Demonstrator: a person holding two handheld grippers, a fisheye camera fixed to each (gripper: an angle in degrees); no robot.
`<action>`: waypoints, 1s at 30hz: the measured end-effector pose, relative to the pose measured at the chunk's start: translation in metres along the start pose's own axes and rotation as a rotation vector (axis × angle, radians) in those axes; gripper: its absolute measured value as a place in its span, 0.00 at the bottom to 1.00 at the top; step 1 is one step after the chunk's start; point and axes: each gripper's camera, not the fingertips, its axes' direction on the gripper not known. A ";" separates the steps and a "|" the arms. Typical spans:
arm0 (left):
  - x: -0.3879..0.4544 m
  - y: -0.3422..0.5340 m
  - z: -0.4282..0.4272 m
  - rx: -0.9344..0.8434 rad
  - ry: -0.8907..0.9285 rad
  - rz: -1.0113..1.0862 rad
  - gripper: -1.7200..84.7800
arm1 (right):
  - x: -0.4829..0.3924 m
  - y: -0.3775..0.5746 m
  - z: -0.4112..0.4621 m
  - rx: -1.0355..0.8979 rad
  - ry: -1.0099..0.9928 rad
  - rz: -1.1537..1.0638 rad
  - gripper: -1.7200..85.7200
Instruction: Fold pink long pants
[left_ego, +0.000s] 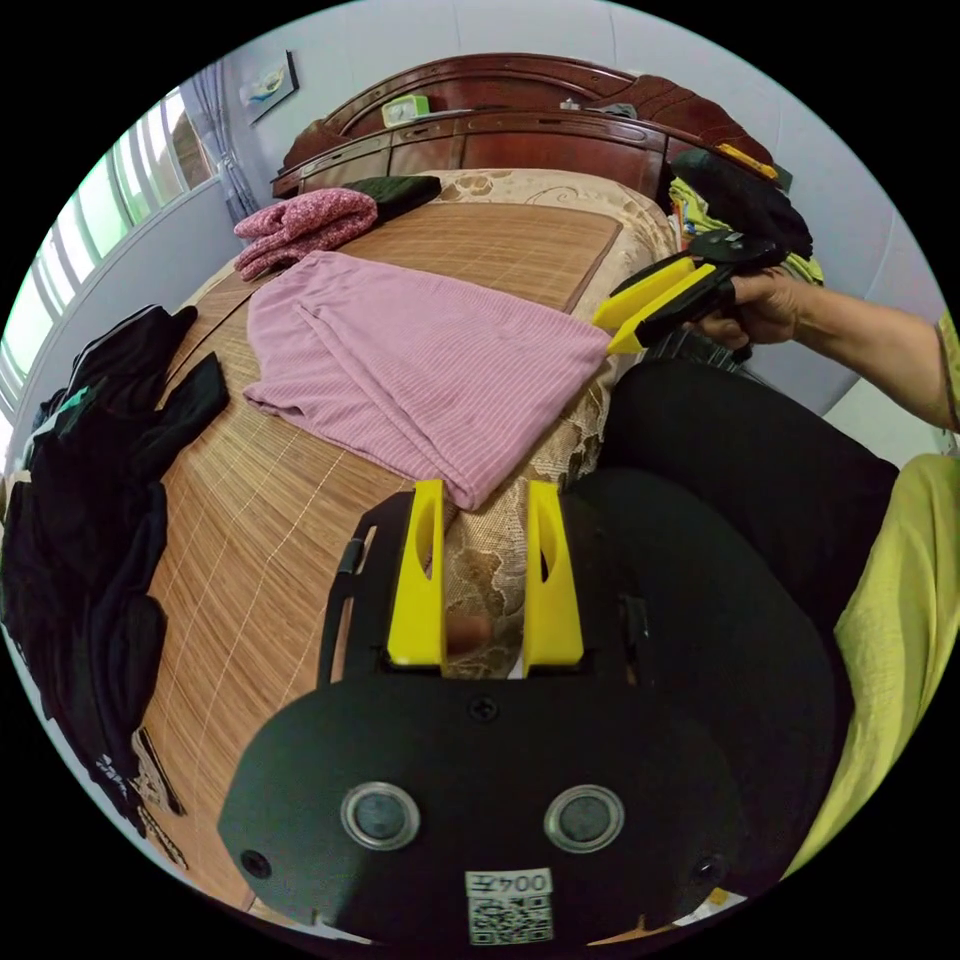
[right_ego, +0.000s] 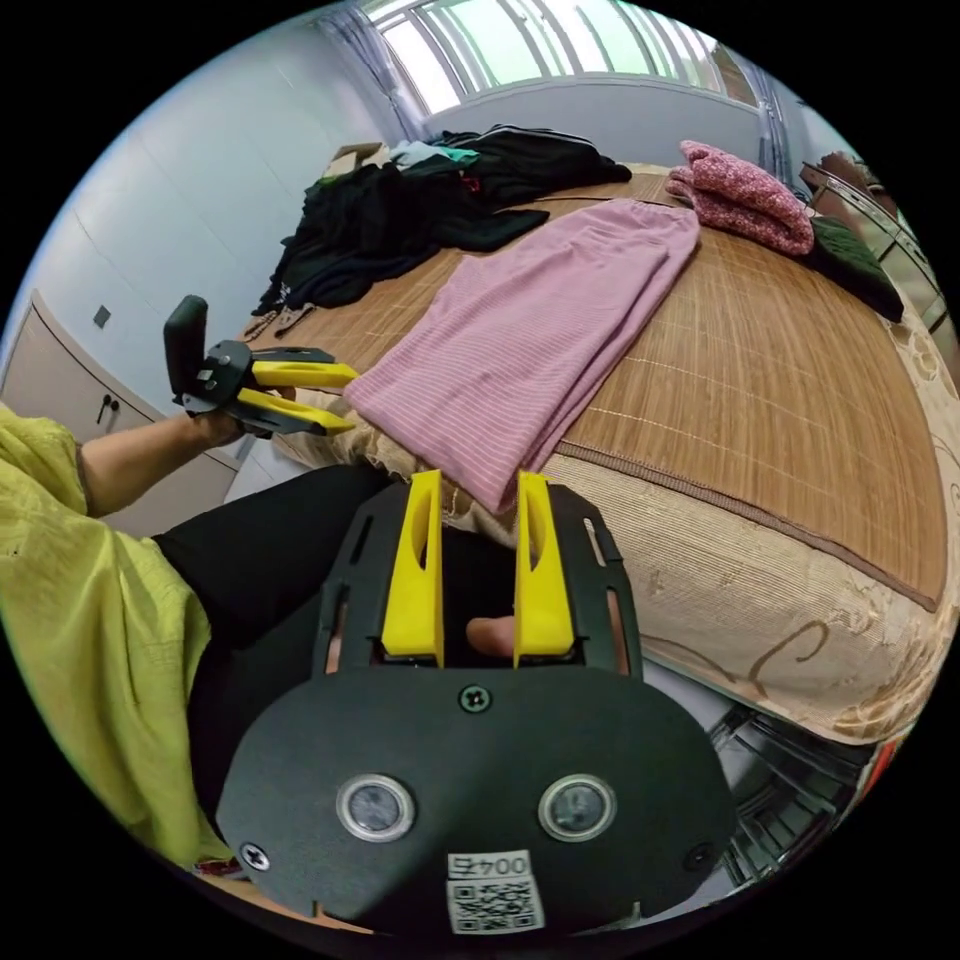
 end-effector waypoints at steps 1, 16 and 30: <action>0.003 -0.002 -0.004 -0.006 -0.007 0.002 0.16 | -0.005 0.001 0.002 0.007 -0.012 -0.001 0.15; 0.055 -0.039 -0.059 -0.004 -0.156 0.089 0.16 | -0.119 -0.004 0.023 -0.026 0.238 -0.049 0.15; 0.093 -0.101 -0.080 -0.104 -0.226 0.424 0.16 | -0.275 -0.041 0.084 -0.318 0.683 -0.706 0.16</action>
